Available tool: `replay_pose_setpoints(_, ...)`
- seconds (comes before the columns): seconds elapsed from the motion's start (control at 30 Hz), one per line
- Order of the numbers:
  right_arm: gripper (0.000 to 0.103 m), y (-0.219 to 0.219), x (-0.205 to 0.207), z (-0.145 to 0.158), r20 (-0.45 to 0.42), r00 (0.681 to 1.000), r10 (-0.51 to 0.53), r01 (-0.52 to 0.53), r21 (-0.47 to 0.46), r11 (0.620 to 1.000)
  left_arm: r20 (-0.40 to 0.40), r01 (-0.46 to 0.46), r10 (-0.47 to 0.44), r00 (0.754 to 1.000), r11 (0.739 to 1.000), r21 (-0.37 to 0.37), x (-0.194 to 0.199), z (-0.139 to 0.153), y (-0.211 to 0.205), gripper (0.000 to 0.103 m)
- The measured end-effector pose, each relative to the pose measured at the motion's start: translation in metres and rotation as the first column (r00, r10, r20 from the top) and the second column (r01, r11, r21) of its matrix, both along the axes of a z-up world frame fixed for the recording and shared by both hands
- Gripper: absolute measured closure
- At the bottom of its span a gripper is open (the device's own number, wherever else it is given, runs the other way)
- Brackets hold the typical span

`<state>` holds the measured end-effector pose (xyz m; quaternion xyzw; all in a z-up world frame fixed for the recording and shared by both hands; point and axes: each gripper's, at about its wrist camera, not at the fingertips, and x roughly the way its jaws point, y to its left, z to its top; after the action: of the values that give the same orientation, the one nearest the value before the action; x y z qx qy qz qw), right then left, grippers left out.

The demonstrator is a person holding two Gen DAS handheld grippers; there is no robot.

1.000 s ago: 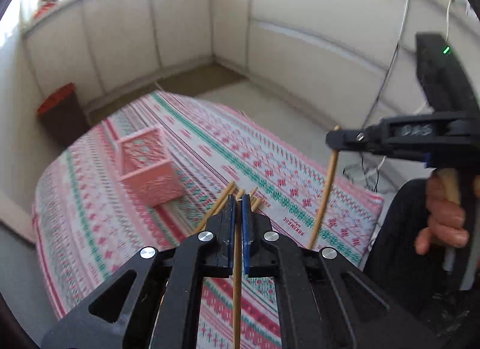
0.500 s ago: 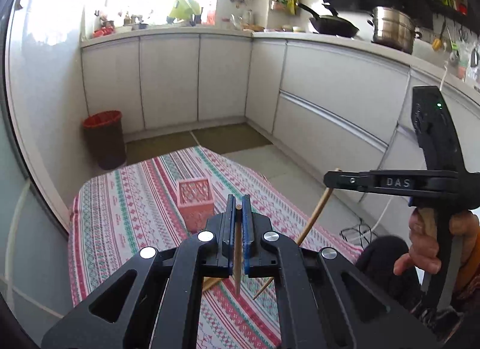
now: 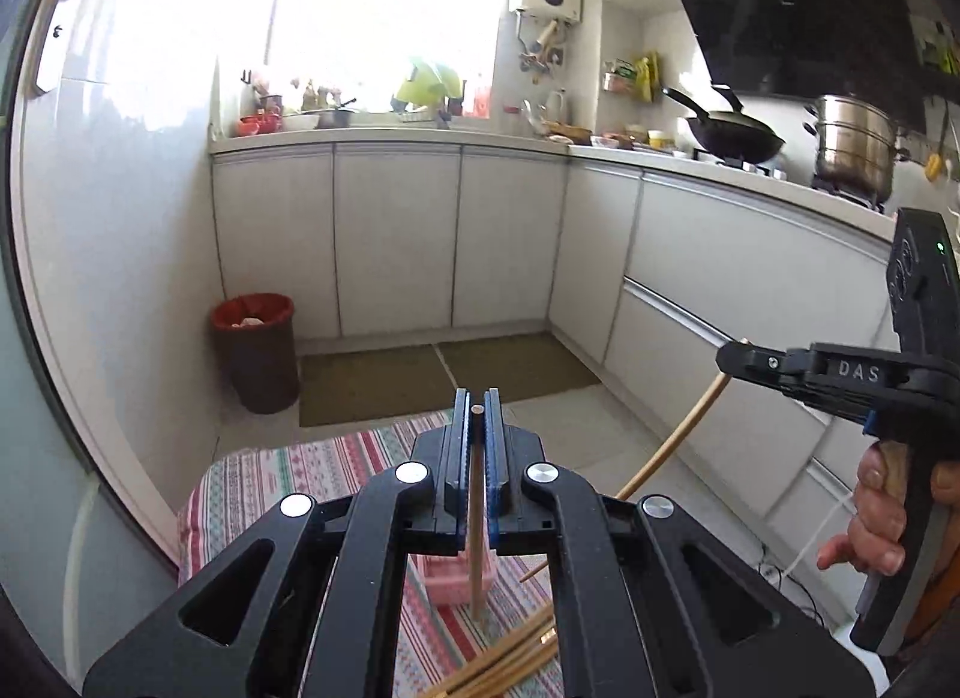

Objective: Organize utensils
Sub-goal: 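Carry both chopsticks over the pink mesh cup and open both tools to drop them in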

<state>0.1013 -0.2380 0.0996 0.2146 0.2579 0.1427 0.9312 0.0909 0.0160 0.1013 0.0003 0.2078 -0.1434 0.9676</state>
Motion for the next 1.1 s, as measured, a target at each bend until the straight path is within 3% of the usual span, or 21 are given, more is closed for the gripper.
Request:
replay_pose_setpoints(0.17, 0.094, 0.007, 0.045, -0.009, -0.025, 1.0, 0.004, -0.004, -0.018, 1.0, -0.018, -0.033, 0.032, 0.999, 0.999, -0.017, 0.043, -0.014, 0.002, 0.1)
replay_pose_setpoints(0.33, 0.094, 0.024, 0.082, -0.029, -0.056, 0.998, 0.017, -0.021, -0.055, 0.998, -0.088, -0.054, 0.051, 0.995, 0.998, -0.027, 0.077, -0.053, 0.004, 0.098)
replay_pose_setpoints(0.4, 0.094, 0.031, 0.095, -0.039, -0.079, 0.997, 0.026, -0.032, -0.069, 0.997, -0.131, -0.065, 0.057, 0.99, 0.996, -0.059, 0.085, -0.069, 0.013, 0.091)
replay_pose_setpoints(0.47, 0.094, 0.038, 0.104, -0.049, -0.1, 0.994, 0.032, -0.041, -0.083, 0.996, -0.137, -0.098, 0.085, 0.987, 0.992, -0.085, 0.084, -0.072, 0.023, 0.08)
replay_pose_setpoints(0.7, 0.094, 0.061, 0.127, -0.068, -0.142, 0.989, 0.042, -0.061, -0.127, 0.99, -0.097, -0.148, 0.132, 0.987, 0.971, -0.189, 0.062, -0.056, 0.056, 0.076)
replay_pose_setpoints(0.8, 0.094, 0.07, 0.133, -0.074, -0.159, 0.986, 0.047, -0.069, -0.138, 0.988, -0.097, -0.156, 0.139, 0.986, 0.968, -0.196, 0.057, -0.057, 0.06, 0.067)
replay_pose_setpoints(0.87, 0.09, 0.077, 0.137, -0.078, -0.174, 0.983, 0.057, -0.083, -0.147, 0.986, -0.11, -0.167, 0.148, 0.983, 0.968, -0.19, 0.057, -0.061, 0.061, 0.067)
replay_pose_setpoints(0.97, 0.073, 0.083, 0.133, -0.079, -0.171, 0.984, 0.057, -0.086, -0.167, 0.982, -0.142, -0.173, 0.147, 0.979, 0.967, -0.188, 0.057, -0.068, 0.061, 0.066)
replay_pose_setpoints(1.1, 0.06, 0.083, 0.12, -0.077, -0.153, 0.988, 0.036, -0.064, -0.185, 0.981, -0.163, -0.157, 0.128, 0.978, 0.972, -0.178, 0.054, -0.072, 0.055, 0.058)
